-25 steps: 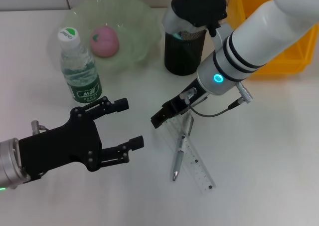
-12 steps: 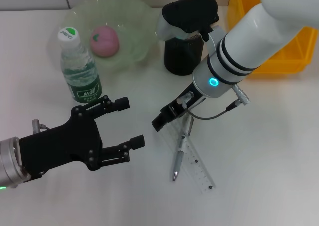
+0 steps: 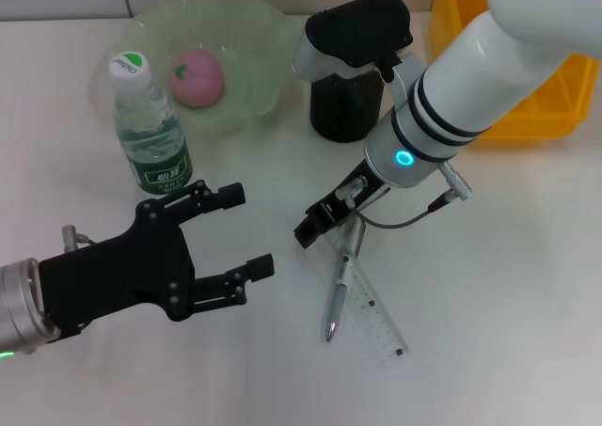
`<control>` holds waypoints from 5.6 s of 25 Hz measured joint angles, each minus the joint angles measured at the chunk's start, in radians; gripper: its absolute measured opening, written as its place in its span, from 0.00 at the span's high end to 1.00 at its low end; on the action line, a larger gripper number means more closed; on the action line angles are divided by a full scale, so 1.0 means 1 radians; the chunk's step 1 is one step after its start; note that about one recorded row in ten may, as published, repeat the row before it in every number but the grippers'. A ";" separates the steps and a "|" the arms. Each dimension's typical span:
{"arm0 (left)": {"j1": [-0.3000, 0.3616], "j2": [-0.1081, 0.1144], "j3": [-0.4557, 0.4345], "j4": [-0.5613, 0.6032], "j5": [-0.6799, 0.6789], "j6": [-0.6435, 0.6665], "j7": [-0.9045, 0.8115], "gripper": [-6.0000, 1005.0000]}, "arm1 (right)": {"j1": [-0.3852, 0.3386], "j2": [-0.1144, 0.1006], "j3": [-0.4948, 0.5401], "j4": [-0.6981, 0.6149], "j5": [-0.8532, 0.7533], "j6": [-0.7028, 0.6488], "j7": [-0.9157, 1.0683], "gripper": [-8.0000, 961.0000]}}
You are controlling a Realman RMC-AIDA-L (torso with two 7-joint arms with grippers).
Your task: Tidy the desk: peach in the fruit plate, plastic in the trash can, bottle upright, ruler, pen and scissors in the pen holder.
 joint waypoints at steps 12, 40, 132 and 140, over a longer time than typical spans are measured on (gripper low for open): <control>-0.005 -0.003 0.003 -0.004 0.000 -0.017 0.004 0.17 | 0.007 0.000 -0.011 0.009 0.000 0.000 0.000 0.54; -0.009 -0.003 0.000 0.001 -0.002 -0.017 0.004 0.17 | -0.343 -0.007 0.420 -0.684 0.002 0.158 -0.386 0.61; -0.010 -0.007 -0.011 0.003 -0.028 0.025 -0.030 0.17 | -0.080 -0.001 0.210 -0.263 -0.210 -0.302 -0.004 0.35; -0.010 -0.006 -0.011 0.003 -0.026 0.024 -0.030 0.17 | 0.005 0.000 0.180 -0.101 -0.205 -0.233 0.000 0.37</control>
